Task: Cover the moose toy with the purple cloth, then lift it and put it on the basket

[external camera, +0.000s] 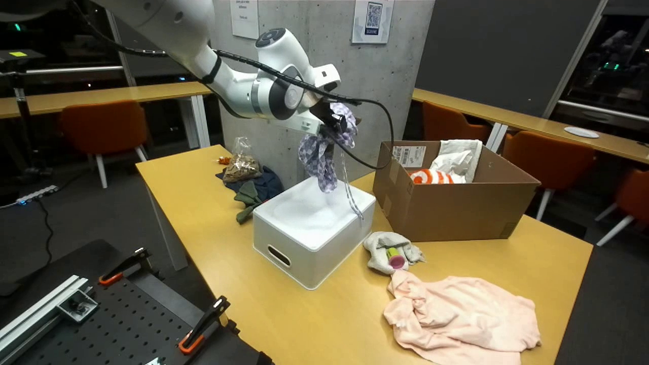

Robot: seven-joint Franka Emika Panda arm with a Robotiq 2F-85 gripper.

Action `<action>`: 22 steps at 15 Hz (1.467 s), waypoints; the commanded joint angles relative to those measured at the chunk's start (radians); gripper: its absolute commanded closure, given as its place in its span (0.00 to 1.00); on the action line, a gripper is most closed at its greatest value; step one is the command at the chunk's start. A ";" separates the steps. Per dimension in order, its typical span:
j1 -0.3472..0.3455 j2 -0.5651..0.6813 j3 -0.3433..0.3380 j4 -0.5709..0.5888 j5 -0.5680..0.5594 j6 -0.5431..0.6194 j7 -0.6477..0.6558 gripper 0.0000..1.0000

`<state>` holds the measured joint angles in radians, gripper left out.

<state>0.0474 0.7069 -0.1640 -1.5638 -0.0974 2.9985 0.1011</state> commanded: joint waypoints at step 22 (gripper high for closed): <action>0.203 -0.651 -0.199 -0.627 0.152 -0.043 -0.221 0.94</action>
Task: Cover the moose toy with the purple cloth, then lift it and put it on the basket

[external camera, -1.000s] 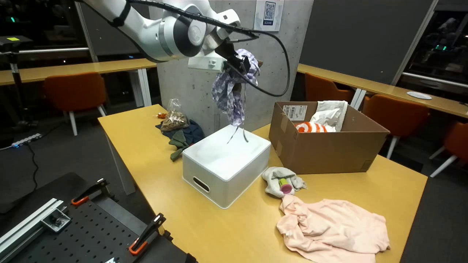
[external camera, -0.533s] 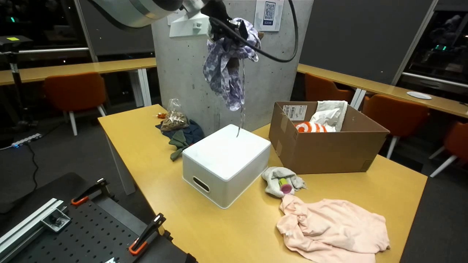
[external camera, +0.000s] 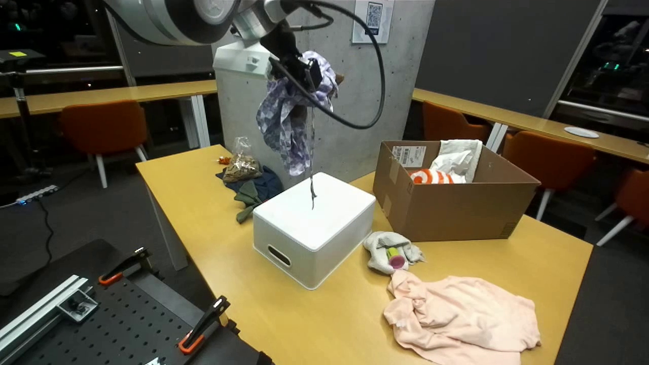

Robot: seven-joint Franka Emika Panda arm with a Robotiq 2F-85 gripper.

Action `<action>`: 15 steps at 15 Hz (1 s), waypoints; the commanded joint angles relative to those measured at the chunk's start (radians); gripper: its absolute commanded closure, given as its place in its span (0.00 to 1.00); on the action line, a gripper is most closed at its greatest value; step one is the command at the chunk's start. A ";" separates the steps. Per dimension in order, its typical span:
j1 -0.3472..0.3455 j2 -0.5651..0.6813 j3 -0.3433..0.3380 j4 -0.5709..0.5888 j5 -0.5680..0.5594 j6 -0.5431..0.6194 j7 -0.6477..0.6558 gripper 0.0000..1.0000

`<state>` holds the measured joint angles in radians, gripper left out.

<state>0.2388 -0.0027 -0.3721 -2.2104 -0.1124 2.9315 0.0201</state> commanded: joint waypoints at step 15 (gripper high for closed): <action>-0.360 0.599 0.257 0.657 0.366 -0.516 -0.360 0.94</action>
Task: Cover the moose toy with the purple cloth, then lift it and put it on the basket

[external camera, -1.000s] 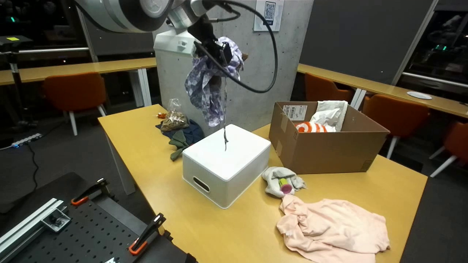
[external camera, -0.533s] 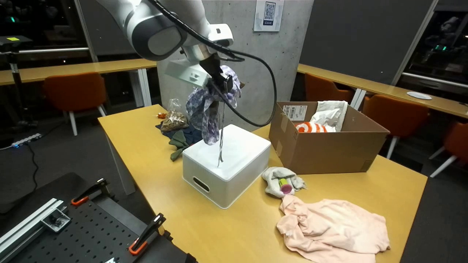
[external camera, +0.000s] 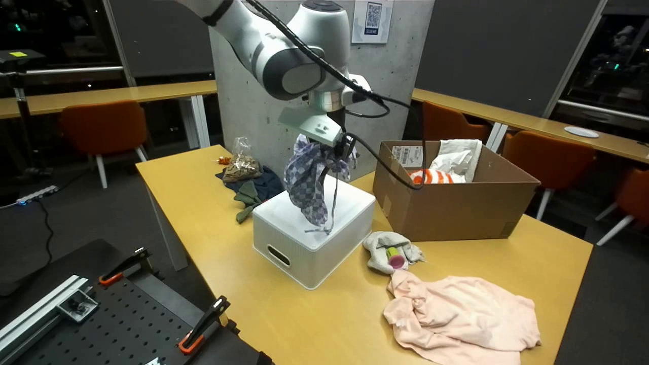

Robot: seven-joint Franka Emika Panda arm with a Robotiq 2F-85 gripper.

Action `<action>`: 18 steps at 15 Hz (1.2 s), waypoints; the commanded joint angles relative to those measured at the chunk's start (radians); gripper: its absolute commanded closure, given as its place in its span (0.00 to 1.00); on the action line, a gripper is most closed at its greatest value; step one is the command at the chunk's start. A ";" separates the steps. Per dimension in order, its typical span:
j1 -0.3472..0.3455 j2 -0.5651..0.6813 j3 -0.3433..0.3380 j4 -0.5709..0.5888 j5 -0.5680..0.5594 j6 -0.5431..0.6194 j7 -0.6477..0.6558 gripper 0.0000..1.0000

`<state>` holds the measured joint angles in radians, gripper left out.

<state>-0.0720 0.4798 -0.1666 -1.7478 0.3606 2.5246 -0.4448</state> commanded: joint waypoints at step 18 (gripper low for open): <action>-0.044 0.687 0.137 0.986 -0.292 -0.626 0.255 0.94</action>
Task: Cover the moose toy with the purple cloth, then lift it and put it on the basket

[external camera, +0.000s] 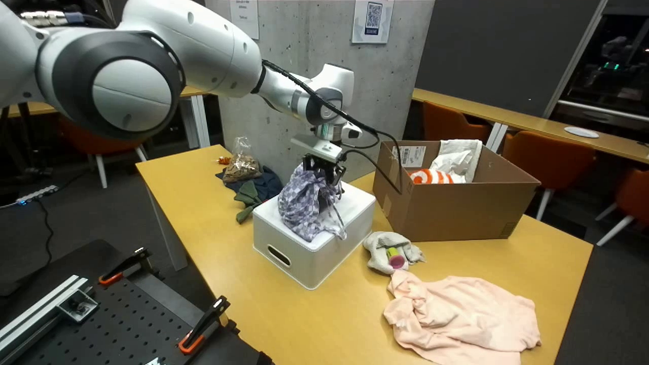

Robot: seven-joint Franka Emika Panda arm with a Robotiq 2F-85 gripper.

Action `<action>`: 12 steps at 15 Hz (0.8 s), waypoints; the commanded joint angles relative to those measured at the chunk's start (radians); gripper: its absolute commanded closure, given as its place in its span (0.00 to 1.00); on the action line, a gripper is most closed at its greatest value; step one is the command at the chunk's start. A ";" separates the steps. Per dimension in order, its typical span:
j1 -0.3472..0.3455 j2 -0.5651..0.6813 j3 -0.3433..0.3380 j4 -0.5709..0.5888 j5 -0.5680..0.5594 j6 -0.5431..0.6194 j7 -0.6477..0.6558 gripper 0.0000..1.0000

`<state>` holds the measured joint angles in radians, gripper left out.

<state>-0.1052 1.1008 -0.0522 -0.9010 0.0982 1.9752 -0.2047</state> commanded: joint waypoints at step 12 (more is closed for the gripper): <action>0.007 0.057 0.006 0.199 -0.004 -0.151 0.001 0.00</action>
<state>-0.1015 1.1805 -0.0447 -0.7151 0.0982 1.8634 -0.2047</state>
